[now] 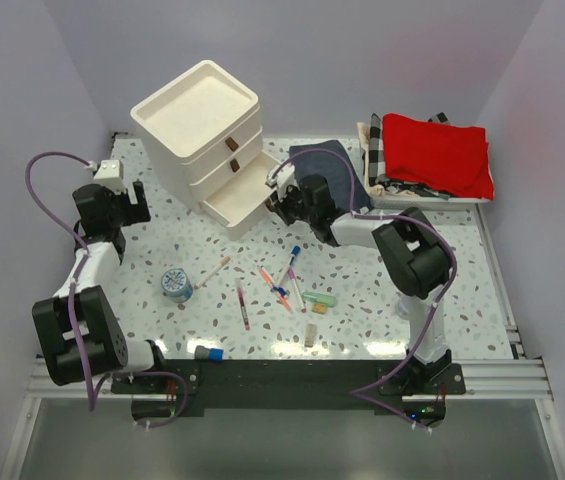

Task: Sort the stationery into containers
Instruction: Open the drawer in the storage box.

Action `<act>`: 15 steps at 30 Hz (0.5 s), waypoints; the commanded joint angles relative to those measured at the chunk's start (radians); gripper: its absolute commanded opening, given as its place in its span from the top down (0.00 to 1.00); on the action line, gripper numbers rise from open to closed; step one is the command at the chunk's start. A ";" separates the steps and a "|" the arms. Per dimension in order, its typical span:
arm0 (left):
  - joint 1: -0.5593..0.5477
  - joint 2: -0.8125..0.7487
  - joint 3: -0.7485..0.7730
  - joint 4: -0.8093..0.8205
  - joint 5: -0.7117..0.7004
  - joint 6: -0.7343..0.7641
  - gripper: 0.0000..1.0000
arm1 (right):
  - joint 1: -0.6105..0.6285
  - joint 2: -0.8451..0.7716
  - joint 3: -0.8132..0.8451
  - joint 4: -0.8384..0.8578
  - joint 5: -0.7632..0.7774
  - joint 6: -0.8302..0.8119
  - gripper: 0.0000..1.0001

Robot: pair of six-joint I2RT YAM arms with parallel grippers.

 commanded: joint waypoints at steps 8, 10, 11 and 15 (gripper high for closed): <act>0.008 -0.097 -0.012 0.020 0.057 0.019 0.01 | -0.032 -0.139 0.004 -0.261 -0.002 -0.061 0.52; 0.008 -0.121 -0.012 0.003 0.069 0.038 0.01 | -0.063 -0.221 -0.001 -0.376 -0.061 -0.119 0.52; 0.006 -0.129 -0.015 -0.005 0.081 0.045 0.01 | -0.069 -0.251 -0.001 -0.521 -0.089 -0.165 0.52; 0.008 -0.161 -0.021 -0.037 0.066 0.070 0.00 | -0.084 -0.391 0.027 -0.980 -0.232 -0.598 0.52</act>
